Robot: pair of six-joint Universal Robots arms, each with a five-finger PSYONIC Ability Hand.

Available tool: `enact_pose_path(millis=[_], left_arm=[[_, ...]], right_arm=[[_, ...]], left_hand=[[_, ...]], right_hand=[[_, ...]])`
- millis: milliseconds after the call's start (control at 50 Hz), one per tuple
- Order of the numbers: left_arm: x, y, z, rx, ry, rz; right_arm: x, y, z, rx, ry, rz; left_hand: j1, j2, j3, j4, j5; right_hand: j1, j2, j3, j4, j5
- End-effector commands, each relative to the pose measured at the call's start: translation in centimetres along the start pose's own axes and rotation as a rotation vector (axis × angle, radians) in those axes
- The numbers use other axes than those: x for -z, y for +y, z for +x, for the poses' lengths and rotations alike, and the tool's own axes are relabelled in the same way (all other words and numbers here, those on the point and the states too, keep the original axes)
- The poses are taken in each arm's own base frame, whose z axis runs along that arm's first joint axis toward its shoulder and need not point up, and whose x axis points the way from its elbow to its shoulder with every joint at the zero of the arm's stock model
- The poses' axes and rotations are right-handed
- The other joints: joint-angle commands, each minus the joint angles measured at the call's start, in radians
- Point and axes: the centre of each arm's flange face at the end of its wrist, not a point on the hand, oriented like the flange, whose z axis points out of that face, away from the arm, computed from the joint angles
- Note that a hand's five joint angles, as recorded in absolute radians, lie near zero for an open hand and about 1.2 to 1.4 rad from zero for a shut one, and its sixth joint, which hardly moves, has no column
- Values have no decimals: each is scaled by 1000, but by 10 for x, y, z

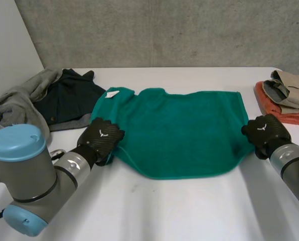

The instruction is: Fold the laundry.

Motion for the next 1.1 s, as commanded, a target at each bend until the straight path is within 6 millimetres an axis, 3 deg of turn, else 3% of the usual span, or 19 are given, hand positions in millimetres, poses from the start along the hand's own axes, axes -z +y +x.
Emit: enact_pose_path(millis=[20,120,280,420,700,800,900,980,1000,1040,1100], left_arm=[[0,3,-12,14,-37,-11],[6,-11,-13,40,-45,29],[12,-20,11,143,18,47],[2,3,9,146,-65,-46],[-6,24,-4,75,-163,-90],[-11,29,-17,62,-226,-70],[-15,38,-28,31,-281,-82],[-12,39,-28,-26,-286,-103],[-9,40,-27,-50,-281,-110],[-5,37,-26,-76,-277,-107],[4,24,-32,-108,-293,-83]], right_arm=[[-5,5,4,-7,12,-10],[-5,8,6,-34,17,-17],[-4,9,4,-68,4,-18],[-6,10,8,-69,20,-19],[-9,15,18,-79,56,-33],[-9,14,18,-95,55,-31],[-9,15,18,-96,54,-32],[-9,15,17,-96,52,-34],[-8,15,17,-97,50,-37],[-8,15,17,-96,48,-39],[-5,12,19,-80,49,-43]], left_hand=[[-348,-338,-349,-348,-352],[-624,-615,-625,-625,-628],[-657,-648,-658,-657,-661],[-648,-639,-649,-649,-652],[-648,-639,-649,-649,-652],[-613,-604,-614,-613,-617],[-487,-478,-488,-487,-491],[-182,-173,-183,-182,-186],[51,61,50,51,47],[302,311,301,302,298],[326,336,325,326,322]], right_hand=[[260,209,200,196,216],[260,209,200,196,216],[260,209,200,196,216],[260,209,200,196,216],[260,209,200,196,216],[260,209,200,196,216],[260,209,200,196,216],[260,209,200,196,216],[260,209,200,196,216],[260,209,200,196,216],[260,209,200,196,216]])
